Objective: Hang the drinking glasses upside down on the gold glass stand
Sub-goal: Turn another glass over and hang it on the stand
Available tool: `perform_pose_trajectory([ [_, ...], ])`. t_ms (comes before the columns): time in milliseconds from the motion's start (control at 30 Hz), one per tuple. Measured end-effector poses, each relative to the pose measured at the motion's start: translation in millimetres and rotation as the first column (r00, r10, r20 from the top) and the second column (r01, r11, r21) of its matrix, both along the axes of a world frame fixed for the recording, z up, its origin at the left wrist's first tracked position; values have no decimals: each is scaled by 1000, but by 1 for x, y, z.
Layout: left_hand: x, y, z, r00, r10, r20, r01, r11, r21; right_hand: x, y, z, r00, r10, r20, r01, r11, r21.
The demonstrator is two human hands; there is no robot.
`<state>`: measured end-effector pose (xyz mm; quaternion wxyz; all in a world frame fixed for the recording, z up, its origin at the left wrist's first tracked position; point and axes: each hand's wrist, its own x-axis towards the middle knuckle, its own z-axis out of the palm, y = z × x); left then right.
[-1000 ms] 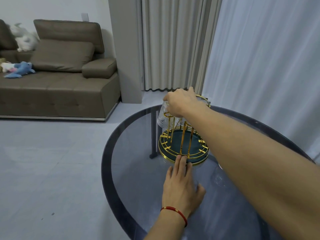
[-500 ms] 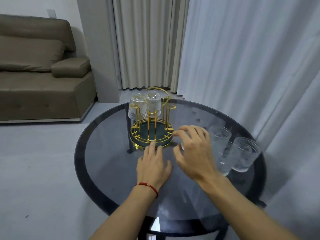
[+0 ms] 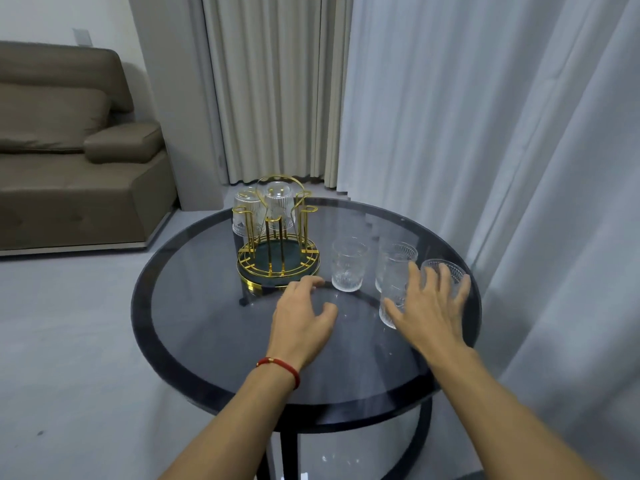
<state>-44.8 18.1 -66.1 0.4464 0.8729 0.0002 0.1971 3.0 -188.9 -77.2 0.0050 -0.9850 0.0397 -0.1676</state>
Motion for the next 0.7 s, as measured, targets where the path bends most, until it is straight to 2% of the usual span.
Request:
perform_pose_trajectory([
  [300, 1, -3, 4, 999, -10, -47, 10, 1000, -13, 10, -6, 2, 1000, -6, 9, 7, 1000, -30],
  [467, 0, -3, 8, 998, -30, -63, 28, 999, -37, 12, -5, 11, 998, 39, 45, -44, 994, 104],
  [533, -1, -3, 11, 994, -86, -68, 78, 990, -114, 5, 1, 13, 983, 137, 123, -152, 980, 129],
  [600, -2, -3, 15, 971, -216, -101, 181, 943, -278, -5, 11, 17, 947, 267, 179, -288, 952, 102],
  [700, -6, -8, 23, 895, -422, -142, 276, 776, -567, -19, 32, 22, 860, 446, 248, -475, 877, 69],
])
